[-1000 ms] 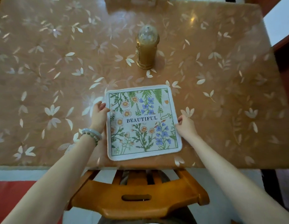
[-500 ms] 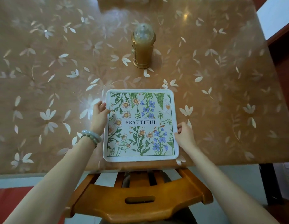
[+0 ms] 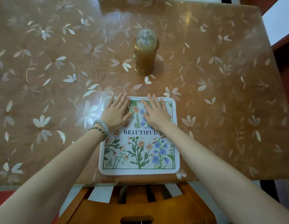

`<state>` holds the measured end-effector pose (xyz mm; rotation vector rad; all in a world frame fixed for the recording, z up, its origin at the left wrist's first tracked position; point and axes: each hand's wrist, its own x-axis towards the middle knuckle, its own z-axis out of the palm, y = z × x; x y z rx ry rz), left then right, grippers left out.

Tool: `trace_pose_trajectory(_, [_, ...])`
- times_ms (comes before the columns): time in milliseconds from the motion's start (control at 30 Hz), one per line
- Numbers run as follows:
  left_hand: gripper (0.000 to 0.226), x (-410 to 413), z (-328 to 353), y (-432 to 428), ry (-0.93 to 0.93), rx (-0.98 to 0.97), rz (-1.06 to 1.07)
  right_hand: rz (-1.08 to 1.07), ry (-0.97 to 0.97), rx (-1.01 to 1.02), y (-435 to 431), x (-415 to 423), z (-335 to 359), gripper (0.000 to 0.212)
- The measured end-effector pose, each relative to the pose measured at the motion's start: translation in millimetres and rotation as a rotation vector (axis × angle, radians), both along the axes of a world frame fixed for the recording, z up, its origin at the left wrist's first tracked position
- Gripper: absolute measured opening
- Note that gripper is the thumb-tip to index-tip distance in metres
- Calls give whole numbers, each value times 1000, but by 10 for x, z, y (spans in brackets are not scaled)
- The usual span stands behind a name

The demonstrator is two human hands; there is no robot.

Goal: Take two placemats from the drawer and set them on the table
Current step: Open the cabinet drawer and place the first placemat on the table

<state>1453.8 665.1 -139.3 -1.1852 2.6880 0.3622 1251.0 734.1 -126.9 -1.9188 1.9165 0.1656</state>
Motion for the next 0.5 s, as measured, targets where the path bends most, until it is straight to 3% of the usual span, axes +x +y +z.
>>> trace_pose_trajectory(133, [77,-137,-181,-57,-44,-11,-90,96,38,-4,-173,96,-125,60])
trace_pose_trajectory(367, [79,-113,-223,-36,14,20,-66,76,-1,54,-185,85,-202,61])
trace_pose_trajectory(500, [78,209,-190,-80,33,28,142,-75,26,48,-59,-255,-210,60])
